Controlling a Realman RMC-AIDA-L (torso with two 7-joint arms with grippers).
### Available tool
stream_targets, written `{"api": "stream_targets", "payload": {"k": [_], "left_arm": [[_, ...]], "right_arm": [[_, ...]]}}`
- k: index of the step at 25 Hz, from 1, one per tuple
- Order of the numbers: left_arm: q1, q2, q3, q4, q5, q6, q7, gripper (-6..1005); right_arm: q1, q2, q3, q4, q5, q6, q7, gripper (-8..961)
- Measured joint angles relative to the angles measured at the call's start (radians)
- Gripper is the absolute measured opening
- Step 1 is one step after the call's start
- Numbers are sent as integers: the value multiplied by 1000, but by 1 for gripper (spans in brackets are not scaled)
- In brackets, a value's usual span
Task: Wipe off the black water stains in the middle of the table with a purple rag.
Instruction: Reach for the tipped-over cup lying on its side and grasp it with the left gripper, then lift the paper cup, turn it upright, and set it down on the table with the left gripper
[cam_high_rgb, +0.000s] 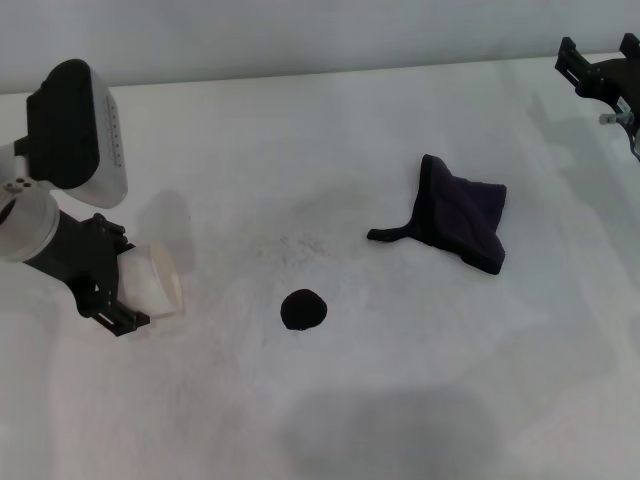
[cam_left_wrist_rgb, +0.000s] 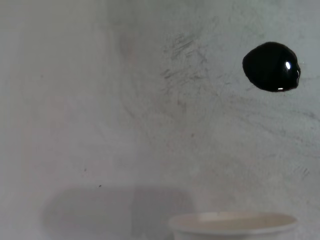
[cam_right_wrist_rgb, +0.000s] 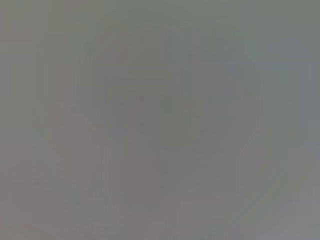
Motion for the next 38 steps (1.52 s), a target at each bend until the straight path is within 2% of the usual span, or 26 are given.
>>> {"api": "stream_targets", "payload": {"k": [8, 13, 16, 22, 29, 33, 36, 38], "left_arm": [[10, -2, 0, 1, -19, 12, -10, 888], [23, -1, -17, 24, -94, 63, -46, 888], [54, 1, -41, 42, -166, 134, -61, 888], [140, 1, -48, 36, -374, 286, -24, 888], [236, 1, -47, 13, -616, 345, 112, 887], [311, -4, -40, -14, -849, 383, 283, 886], [345, -5, -39, -92, -1065, 389, 459, 885], [352, -5, -39, -146, -1156, 390, 537, 884]], "right_arm": [[-4, -2, -1, 0, 0, 11, 1, 868], [-12, -4, 1, 0, 0, 11, 1, 868], [-12, -4, 4, -1, 0, 11, 1, 868], [-13, -5, 7, -7, 1, 11, 1, 868], [-10, -8, 7, -11, 0, 10, 1, 868], [-9, -8, 6, -12, 0, 9, 1, 868], [-10, -8, 8, -12, 0, 10, 1, 868], [-11, -8, 8, -12, 0, 9, 1, 868]]}}
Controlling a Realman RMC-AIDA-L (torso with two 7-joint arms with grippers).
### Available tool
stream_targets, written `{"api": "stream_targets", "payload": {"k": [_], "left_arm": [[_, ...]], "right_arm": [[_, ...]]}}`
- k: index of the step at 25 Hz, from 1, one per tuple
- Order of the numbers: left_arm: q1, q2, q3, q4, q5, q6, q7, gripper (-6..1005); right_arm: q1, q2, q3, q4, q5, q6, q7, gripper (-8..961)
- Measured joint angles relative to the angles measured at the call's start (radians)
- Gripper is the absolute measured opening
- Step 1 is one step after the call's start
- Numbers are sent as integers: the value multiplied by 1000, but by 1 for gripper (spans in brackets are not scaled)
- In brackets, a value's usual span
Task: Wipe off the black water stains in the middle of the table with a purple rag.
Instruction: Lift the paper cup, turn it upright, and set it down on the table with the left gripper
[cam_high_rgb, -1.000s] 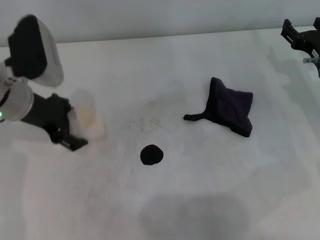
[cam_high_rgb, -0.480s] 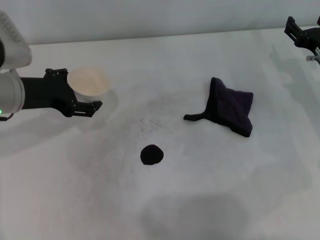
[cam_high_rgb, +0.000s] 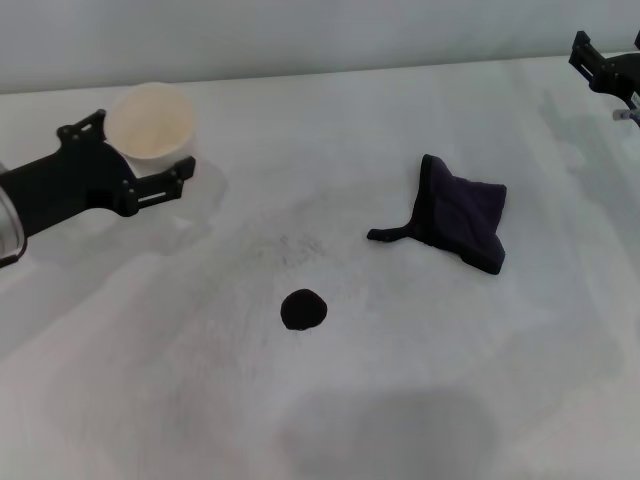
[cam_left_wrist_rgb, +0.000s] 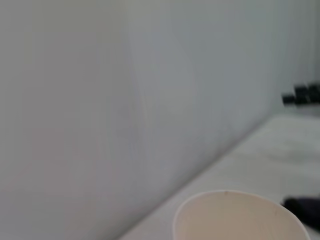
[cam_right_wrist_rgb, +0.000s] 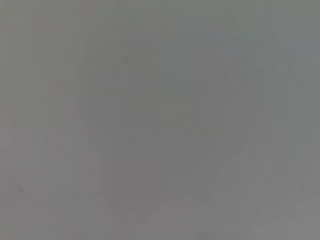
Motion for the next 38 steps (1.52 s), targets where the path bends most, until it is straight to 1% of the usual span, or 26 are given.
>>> {"api": "stream_targets", "payload": {"k": [2, 7, 11, 14, 19, 22, 26, 38], "left_arm": [[8, 0, 0, -82, -135, 0, 113, 884], [12, -5, 0, -266, -396, -8, 321, 884], [3, -6, 17, -388, -573, -22, 411, 884], [2, -8, 74, -442, -696, -37, 464, 884], [-9, -9, 183, -509, -880, -12, 514, 884], [-11, -9, 201, -522, -904, -11, 540, 884], [-14, -12, 203, -547, -920, -6, 569, 885], [-34, -12, 205, -602, -926, 43, 581, 885]], "right_arm": [[-1, 0, -2, 0, 0, 0, 0, 868], [1, 2, -8, 2, 0, 0, 0, 868], [4, 3, -10, 4, 0, 1, 0, 868], [6, 3, -12, 6, -2, 1, 0, 867], [8, 6, -12, 10, -3, 1, 0, 867], [9, 7, -13, 12, -3, 1, 0, 867], [9, 6, -13, 14, -4, 1, 0, 867], [14, 8, -12, 23, -5, 1, 0, 867]]}}
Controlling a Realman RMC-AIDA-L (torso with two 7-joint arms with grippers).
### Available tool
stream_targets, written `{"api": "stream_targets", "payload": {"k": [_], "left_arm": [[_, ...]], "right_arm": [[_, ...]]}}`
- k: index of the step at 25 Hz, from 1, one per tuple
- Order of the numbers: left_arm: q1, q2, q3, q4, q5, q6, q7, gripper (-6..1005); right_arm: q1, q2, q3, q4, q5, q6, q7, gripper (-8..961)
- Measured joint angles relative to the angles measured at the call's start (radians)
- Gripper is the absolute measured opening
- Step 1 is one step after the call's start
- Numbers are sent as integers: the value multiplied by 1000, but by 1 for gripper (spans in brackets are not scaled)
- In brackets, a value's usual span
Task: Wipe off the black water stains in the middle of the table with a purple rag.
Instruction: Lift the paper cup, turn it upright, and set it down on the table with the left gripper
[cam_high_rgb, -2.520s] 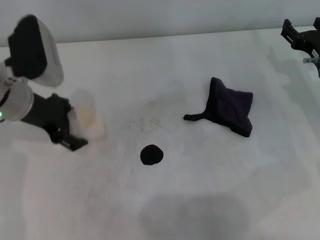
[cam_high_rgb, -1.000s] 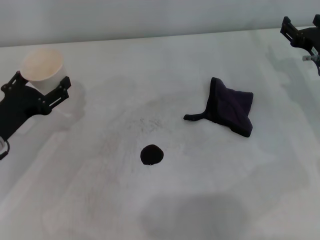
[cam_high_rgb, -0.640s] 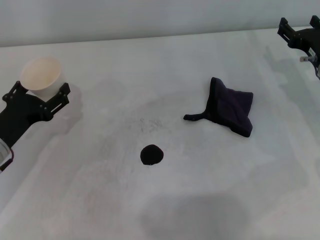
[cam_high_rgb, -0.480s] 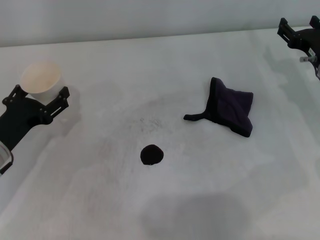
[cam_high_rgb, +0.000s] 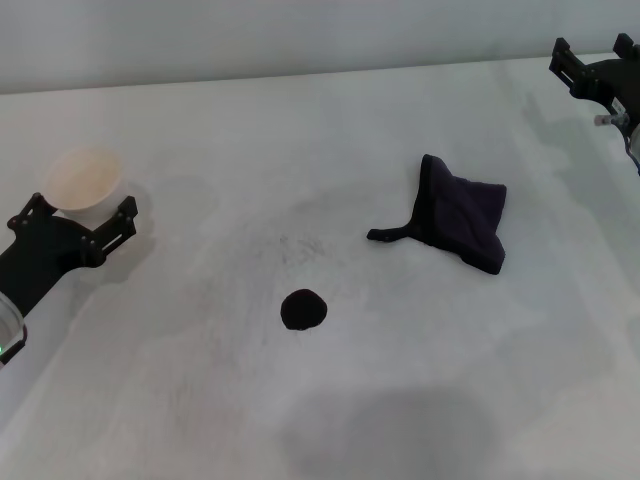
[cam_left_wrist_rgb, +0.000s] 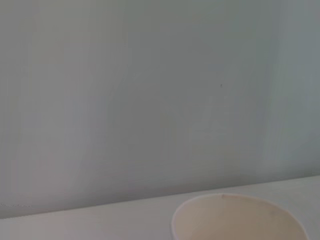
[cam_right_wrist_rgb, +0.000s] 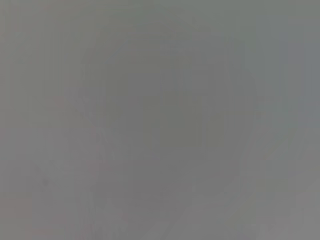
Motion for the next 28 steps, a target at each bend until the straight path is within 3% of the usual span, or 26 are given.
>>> {"api": "stream_targets", "payload": {"k": [28], "left_arm": [[0, -6, 0, -42, -2, 39, 1, 883]], "right_arm": [[0, -2, -2, 0, 0, -1, 0, 867]]}}
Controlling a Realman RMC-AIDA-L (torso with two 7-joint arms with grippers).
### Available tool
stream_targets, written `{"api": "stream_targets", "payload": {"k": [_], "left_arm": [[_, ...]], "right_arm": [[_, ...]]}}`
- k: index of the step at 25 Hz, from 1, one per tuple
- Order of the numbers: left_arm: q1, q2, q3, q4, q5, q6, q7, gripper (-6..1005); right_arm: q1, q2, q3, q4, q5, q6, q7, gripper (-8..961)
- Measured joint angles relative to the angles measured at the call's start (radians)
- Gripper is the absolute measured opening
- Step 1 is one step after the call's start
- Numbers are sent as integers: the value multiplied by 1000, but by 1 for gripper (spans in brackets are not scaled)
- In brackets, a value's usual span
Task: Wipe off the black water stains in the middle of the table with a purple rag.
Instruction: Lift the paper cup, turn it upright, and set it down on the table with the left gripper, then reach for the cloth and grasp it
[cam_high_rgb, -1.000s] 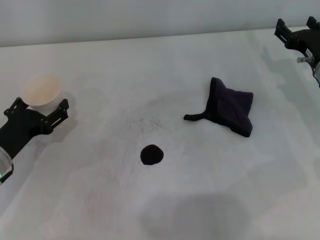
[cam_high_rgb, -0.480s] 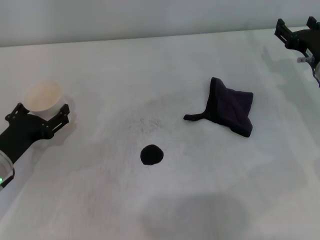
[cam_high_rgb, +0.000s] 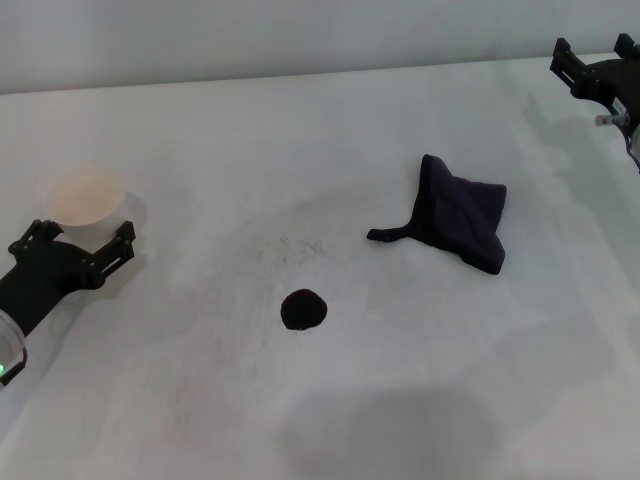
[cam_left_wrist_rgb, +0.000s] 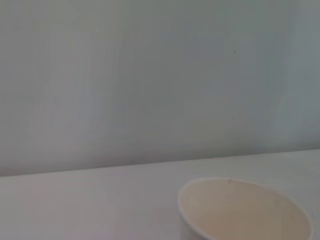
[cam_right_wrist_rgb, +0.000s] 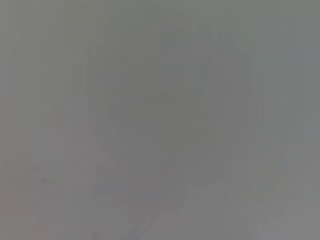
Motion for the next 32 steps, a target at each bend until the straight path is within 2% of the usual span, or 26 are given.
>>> {"api": "stream_targets", "payload": {"k": [12, 20, 32], "left_arm": [[40, -2, 0, -1, 0, -21, 0, 882], [92, 1, -3, -1, -7, -117, -1, 880], [183, 7, -6, -2, -179, -239, -1, 879]], "right_arm": [[-6, 0, 0, 0, 0, 0, 0, 866], [-8, -1, 0, 0, 0, 0, 0, 866], [19, 1, 0, 14, 0, -2, 0, 866]]}}
